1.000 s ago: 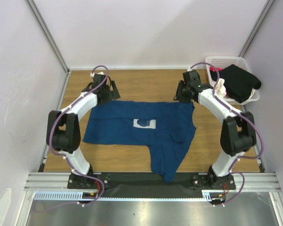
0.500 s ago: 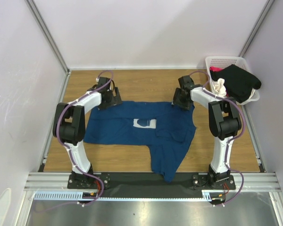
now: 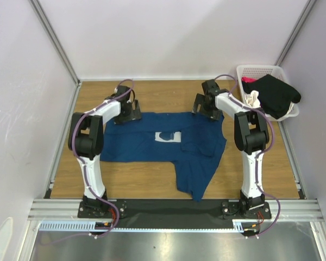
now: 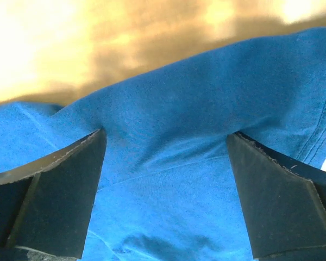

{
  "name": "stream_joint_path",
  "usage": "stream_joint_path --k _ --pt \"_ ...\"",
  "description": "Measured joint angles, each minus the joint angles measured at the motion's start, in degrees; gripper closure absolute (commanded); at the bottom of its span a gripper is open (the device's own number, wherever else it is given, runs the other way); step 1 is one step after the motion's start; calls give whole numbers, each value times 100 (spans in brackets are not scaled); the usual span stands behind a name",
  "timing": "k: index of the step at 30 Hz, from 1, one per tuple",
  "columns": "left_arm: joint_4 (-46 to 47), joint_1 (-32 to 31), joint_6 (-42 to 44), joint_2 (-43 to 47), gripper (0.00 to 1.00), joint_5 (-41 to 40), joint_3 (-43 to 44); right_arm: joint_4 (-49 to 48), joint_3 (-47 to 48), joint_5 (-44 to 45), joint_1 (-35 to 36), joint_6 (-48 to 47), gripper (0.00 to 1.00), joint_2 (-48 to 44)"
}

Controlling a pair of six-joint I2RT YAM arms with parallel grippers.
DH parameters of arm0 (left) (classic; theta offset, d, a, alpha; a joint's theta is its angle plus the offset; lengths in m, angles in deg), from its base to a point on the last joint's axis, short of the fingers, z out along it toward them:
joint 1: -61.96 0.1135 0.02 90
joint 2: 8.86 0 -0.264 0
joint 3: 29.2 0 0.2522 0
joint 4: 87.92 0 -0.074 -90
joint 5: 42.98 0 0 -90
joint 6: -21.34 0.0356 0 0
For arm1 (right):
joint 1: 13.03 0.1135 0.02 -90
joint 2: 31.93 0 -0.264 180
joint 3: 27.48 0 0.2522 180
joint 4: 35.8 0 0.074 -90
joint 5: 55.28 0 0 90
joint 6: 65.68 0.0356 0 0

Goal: Fold and stack the t-shirts
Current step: Fold the tshirt

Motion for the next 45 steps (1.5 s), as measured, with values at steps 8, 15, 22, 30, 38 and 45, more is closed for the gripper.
stream_joint_path --k 8,15,22,30,38,45 --pt "-363 0 175 -732 0 15 1145 363 1202 142 -107 -221 0 730" --pt "-568 0 286 -1335 0 57 2109 435 2341 116 -289 -439 0 1423" --pt "-579 24 378 -1711 0 103 2710 387 3311 -52 -413 -634 0 2002" --pt "-527 127 549 -1676 0 162 2918 396 3523 -391 -455 -822 0 2055" --pt "-496 229 682 -505 0 221 3036 380 3331 -492 -459 -1005 0 702" --pt "-111 531 402 2024 0 531 1580 -138 1091 -490 -459 -874 0 -2096"
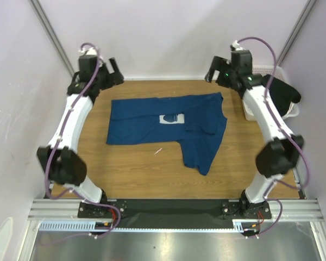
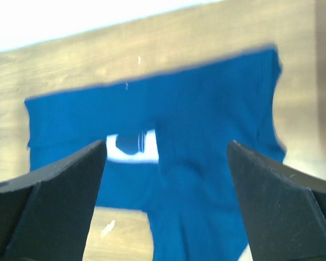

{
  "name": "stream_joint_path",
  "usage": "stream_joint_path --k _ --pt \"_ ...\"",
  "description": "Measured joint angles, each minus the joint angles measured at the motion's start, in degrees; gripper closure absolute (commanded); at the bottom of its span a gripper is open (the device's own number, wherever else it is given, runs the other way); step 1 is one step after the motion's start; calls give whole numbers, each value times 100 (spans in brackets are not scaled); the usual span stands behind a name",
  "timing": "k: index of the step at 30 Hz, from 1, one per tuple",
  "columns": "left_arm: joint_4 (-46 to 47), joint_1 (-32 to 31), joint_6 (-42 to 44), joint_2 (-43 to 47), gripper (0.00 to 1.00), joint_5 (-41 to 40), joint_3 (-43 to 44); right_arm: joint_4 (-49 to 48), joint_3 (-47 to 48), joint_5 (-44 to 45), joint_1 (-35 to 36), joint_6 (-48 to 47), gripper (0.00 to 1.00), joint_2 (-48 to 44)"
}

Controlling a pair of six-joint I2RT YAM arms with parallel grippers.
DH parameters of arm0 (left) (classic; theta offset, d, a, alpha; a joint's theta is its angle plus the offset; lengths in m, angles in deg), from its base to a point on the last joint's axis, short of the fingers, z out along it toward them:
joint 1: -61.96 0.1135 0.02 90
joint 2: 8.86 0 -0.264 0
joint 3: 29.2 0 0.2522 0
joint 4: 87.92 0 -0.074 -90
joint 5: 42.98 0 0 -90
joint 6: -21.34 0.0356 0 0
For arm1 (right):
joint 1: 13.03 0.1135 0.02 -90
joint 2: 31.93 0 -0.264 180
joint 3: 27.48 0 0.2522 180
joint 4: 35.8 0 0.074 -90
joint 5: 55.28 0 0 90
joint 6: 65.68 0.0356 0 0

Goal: Fold and stack the t-shirts
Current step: Fold the tshirt

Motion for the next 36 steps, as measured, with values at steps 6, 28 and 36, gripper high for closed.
stream_joint_path --k 6,28,36 --pt "269 737 -662 1740 4 212 -2627 -328 -2903 -144 -2 479 2 -1709" --pt "1091 1008 -804 1233 38 -914 -4732 -50 -5512 -79 -2 1325 10 -3613" --pt "826 348 -326 758 35 -1178 -4360 -17 -5558 -59 -2 1329 10 -3528"
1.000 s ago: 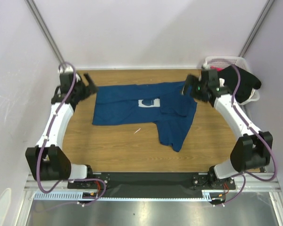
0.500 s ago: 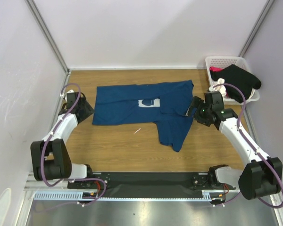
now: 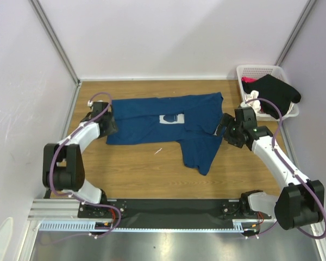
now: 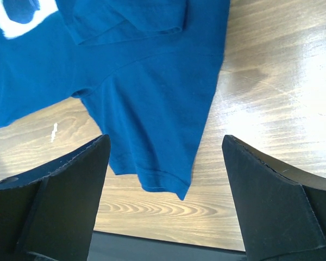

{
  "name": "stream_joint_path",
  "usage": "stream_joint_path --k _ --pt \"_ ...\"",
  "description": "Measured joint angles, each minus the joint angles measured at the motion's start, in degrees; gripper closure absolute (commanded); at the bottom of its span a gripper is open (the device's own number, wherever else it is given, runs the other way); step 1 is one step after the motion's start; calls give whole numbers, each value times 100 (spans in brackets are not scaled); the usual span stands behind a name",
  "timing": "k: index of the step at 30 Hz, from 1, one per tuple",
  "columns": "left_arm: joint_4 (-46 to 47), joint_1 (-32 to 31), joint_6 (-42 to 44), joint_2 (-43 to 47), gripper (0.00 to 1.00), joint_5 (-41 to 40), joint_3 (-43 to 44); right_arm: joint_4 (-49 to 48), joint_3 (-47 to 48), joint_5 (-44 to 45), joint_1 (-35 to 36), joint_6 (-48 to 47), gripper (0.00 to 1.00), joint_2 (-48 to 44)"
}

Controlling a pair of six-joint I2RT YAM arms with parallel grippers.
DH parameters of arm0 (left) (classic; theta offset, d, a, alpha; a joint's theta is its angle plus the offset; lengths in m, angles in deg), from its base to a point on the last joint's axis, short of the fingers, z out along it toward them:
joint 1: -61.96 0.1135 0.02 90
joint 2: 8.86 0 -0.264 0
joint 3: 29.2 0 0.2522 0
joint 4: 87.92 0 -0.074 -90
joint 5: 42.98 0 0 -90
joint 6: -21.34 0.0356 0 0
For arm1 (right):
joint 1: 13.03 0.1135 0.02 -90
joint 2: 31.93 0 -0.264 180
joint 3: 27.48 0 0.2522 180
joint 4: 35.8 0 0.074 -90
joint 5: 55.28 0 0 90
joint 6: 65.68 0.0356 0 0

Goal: Fold and stack the t-shirts
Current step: Fold the tshirt

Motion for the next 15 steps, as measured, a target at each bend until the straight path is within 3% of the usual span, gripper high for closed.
stream_joint_path --k 8,15 --pt "-573 -254 476 -706 32 -758 522 2 2 -2 0 0 10 205" --pt "-918 -251 601 -662 29 -951 387 4 98 -2 0 -7 10 339"
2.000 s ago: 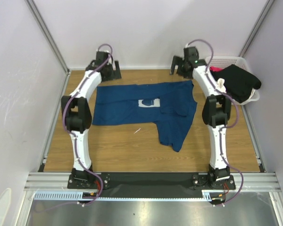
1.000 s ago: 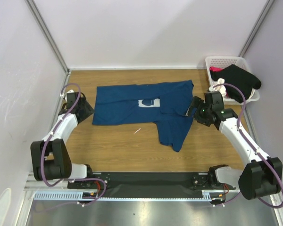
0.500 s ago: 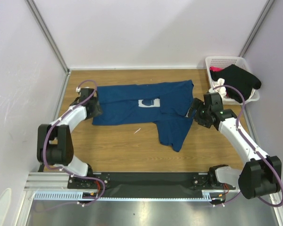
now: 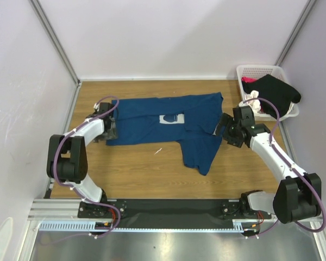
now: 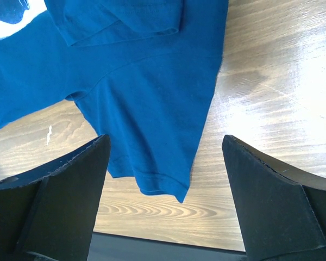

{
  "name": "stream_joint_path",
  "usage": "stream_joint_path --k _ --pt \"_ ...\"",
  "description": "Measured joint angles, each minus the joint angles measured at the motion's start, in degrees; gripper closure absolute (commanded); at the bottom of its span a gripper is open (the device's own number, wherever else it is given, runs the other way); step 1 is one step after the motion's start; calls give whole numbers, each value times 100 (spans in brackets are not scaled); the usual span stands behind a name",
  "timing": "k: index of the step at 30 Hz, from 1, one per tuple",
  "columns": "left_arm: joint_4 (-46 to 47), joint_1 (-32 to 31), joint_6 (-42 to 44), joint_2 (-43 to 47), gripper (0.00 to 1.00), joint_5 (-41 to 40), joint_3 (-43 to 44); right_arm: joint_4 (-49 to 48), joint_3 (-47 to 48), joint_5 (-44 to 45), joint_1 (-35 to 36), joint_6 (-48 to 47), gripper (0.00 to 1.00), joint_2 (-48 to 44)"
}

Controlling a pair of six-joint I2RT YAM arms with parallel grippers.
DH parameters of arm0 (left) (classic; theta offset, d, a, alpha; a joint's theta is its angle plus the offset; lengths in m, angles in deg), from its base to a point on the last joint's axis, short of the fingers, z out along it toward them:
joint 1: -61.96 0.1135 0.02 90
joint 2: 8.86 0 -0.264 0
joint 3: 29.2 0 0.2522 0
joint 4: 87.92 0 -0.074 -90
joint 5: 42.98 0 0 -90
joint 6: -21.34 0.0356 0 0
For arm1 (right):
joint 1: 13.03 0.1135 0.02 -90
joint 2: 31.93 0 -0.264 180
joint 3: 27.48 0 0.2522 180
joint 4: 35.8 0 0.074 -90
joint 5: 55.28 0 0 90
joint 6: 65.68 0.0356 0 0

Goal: Fold and stack the t-shirts
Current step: Fold the tshirt

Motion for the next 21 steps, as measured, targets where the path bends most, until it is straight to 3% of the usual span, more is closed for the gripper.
stream_joint_path --k 12,21 --pt "-345 321 -157 573 26 -37 -522 48 188 4 0 -70 9 310" --pt "74 361 -1073 1521 29 892 -470 48 267 -2 0 -68 9 446"
